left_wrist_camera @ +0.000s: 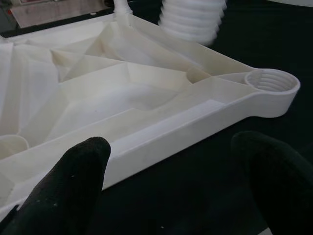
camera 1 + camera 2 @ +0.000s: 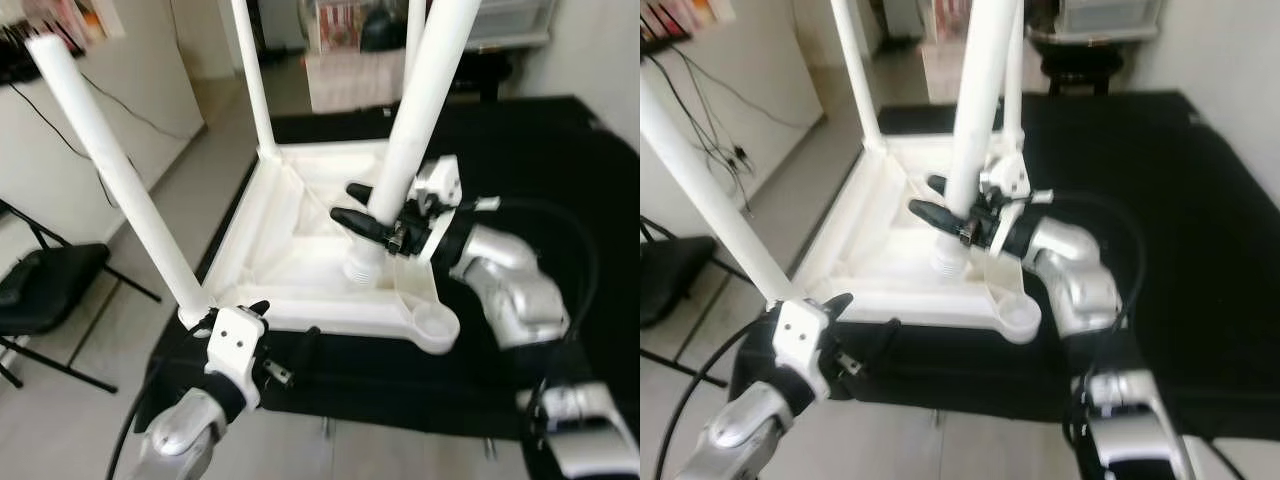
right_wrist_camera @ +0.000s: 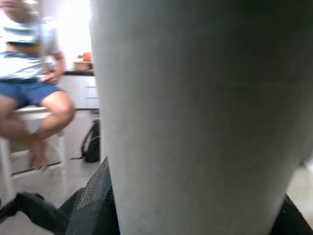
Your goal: Building children table
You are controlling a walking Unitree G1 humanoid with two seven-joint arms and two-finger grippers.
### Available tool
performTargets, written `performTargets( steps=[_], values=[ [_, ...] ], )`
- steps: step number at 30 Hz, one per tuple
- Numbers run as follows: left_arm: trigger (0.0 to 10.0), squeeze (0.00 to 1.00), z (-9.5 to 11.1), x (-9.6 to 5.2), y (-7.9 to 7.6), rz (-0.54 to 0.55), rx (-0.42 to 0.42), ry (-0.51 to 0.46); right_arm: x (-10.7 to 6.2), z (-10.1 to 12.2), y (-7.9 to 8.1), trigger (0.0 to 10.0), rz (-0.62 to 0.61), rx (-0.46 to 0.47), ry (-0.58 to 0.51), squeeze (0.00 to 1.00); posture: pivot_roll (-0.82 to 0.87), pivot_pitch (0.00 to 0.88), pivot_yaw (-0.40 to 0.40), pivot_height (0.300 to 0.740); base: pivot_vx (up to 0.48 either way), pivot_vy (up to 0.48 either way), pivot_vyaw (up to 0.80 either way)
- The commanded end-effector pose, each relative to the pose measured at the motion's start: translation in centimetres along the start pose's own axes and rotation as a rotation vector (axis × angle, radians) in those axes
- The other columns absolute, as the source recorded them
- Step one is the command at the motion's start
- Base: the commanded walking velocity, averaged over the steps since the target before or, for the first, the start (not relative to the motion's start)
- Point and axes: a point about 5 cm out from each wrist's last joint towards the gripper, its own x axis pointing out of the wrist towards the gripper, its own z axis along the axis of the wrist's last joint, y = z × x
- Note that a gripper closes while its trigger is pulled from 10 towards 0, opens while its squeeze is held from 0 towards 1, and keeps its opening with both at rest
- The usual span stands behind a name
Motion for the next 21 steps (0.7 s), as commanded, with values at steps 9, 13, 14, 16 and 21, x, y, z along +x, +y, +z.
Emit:
performTargets(
  steps=[9,13,14,16,21],
  values=[
    [10.0,0.0,1.7,-3.2,-4.0,-0.187,0.057,0.03,-0.5,3.3,-1.1,10.0,0.326,0.028,0.011,0.0,0.01,0.318,0.102,0.74,0.0,0.0,0.0],
    [10.0,0.0,2.2,-3.5,-4.4,-0.212,0.063,0.026,-1.6,3.6,-1.1,10.0,0.394,0.023,0.072,0.0,0.01,0.338,0.109,0.74,0.0,0.0,0.0],
    [10.0,0.0,2.2,-3.5,-4.4,-0.212,0.063,0.026,-1.6,3.6,-1.1,10.0,0.394,0.023,0.072,0.0,0.01,0.338,0.109,0.74,0.0,0.0,0.0],
    [10.0,0.0,2.3,-3.6,-4.4,-0.216,0.06,0.023,-2.2,3.8,-1.3,10.0,0.395,0.021,0.094,0.0,0.01,0.348,0.114,0.74,0.0,0.0,0.0],
    [10.0,0.0,2.9,-3.9,-4.1,-0.202,0.046,0.031,-5.1,5.5,-1.8,10.0,0.373,0.026,0.111,0.0,0.0,0.357,0.13,0.74,0.0,0.0,0.0]
  ],
)
